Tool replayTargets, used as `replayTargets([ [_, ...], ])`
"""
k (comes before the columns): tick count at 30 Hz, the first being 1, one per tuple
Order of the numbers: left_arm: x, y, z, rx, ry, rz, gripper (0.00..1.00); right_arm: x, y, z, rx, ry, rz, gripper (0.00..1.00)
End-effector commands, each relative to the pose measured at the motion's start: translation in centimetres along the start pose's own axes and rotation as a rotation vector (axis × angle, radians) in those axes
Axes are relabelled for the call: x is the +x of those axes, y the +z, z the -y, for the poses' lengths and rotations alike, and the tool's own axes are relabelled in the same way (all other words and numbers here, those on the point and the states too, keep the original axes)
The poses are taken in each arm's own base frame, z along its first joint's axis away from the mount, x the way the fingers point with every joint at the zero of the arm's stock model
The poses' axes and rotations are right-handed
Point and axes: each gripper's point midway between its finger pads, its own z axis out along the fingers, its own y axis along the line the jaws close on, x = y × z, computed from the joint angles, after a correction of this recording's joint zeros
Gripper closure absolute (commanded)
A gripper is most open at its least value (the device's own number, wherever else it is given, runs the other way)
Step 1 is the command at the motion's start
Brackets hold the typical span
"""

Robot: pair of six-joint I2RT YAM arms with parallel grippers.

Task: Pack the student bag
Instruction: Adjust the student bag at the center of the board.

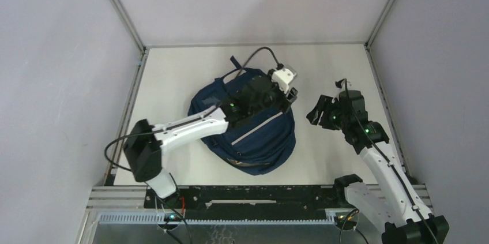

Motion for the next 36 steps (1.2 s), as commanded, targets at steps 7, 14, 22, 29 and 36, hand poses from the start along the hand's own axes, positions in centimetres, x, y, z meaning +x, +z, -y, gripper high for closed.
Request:
replayTargets([
  [7, 7.1, -13.9, -11.5, -0.414, -0.314, -0.101, 0.34, 4.5, 1.9, -3.4, -0.133, 0.159, -0.057, 0.32],
  [14, 16.1, -21.2, -13.4, -0.616, -0.518, -0.086, 0.30, 8.4, 6.0, -7.1, -0.226, 0.203, -0.180, 0.25],
  [22, 17.9, -21.9, -13.3, -0.629, -0.523, -0.099, 0.30, 5.4, 10.5, -5.2, -0.155, 0.208, -0.067, 0.88],
  [29, 17.7, -19.9, -12.0, -0.532, -0.506, -0.132, 0.33, -3.6, 11.8, -3.9, -0.151, 0.228, 0.063, 1.00],
  [36, 16.9, -19.6, -11.0, -0.489, -0.527, -0.179, 0.31, -3.7, 13.8, -1.5, -0.070, 0.210, -0.063, 0.39],
])
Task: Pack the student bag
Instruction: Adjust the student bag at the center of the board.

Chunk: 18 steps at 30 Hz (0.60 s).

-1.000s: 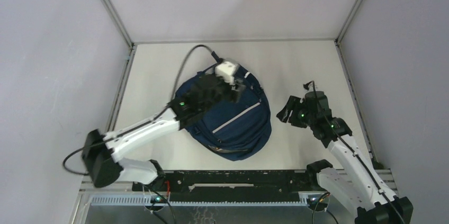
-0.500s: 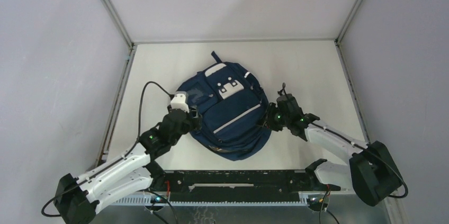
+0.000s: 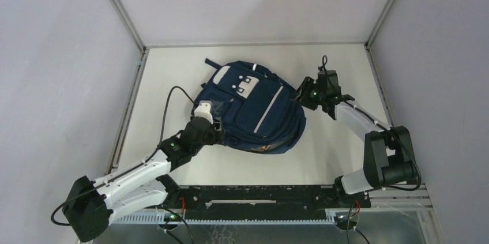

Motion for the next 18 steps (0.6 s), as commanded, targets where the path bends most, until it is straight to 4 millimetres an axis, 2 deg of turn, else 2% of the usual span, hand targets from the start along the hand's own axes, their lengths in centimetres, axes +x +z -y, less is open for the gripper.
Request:
replayTargets([
  [1, -2.8, -1.4, 2.3, 0.078, -0.038, 0.045, 0.32, -2.0, -0.6, 1.0, 0.059, -0.048, 0.048, 0.32],
  [4, -1.6, -2.1, 2.0, 0.027, -0.017, 0.032, 0.33, -1.8, -2.5, 2.1, 0.111, -0.045, 0.137, 0.28],
  [6, -0.7, -2.5, 2.1, 0.003, -0.004, 0.016, 0.33, -1.4, -4.4, 2.6, 0.106, -0.042, 0.215, 0.21],
  [10, 0.9, -3.2, 3.8, 0.032, 0.018, 0.005, 0.36, -0.8, -7.8, 3.0, 0.120, -0.046, 0.275, 0.19],
  [12, 1.3, -3.2, 4.1, 0.027, 0.021, 0.002, 0.33, 0.1, -9.0, 2.4, 0.093, -0.066, 0.266, 0.20],
  [17, 0.7, -2.9, 4.0, 0.013, 0.014, 0.025, 0.23, 4.1, -10.4, -0.5, 0.017, -0.171, 0.229, 0.22],
  [18, 0.7, -2.9, 4.4, 0.033, 0.022, 0.022, 0.25, 4.8, -10.6, -1.0, 0.011, -0.195, 0.224, 0.22],
])
